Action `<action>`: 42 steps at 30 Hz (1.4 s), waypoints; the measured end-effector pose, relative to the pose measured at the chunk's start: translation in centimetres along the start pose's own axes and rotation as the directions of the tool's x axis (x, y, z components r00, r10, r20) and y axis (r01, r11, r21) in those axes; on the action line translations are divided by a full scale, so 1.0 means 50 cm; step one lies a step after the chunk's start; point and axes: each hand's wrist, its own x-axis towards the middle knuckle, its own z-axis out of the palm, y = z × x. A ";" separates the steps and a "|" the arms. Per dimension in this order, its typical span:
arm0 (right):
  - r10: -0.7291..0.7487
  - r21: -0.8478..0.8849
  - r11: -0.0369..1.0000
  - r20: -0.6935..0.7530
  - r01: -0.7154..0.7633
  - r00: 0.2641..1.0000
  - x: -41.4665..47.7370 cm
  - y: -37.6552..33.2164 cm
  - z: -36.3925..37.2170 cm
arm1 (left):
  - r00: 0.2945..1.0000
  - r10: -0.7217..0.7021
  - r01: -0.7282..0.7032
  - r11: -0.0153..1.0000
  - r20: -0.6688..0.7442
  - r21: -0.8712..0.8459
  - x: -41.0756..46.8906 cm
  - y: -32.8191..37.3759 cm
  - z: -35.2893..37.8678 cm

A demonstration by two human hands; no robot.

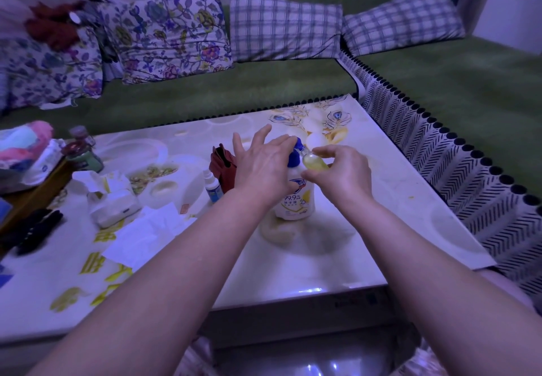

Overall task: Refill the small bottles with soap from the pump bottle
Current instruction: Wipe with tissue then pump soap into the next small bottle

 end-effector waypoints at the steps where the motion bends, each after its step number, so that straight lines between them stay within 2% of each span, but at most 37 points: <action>1: 0.000 0.000 1.000 -0.003 0.000 1.000 -0.001 0.000 -0.001 | 1.000 0.001 -0.001 1.000 0.001 -0.001 -0.001 0.001 -0.001; 22: -0.008 0.052 0.999 -0.019 0.009 1.000 -0.009 0.011 -0.014 | 1.000 -0.018 0.018 1.000 0.025 0.011 -0.011 0.004 0.001; 30: -0.002 0.203 0.979 -0.032 0.008 0.999 -0.005 0.016 -0.017 | 0.999 -0.026 0.026 1.000 0.043 0.007 -0.009 0.005 0.004; 37: -0.034 0.331 0.943 -0.004 0.033 0.999 -0.001 0.016 -0.009 | 0.996 -0.027 0.032 0.998 0.081 -0.061 -0.019 0.005 0.001; 42: -0.015 0.412 0.911 0.045 -0.005 0.999 -0.010 0.013 -0.008 | 0.996 -0.040 0.048 0.994 0.080 -0.097 -0.027 0.008 -0.005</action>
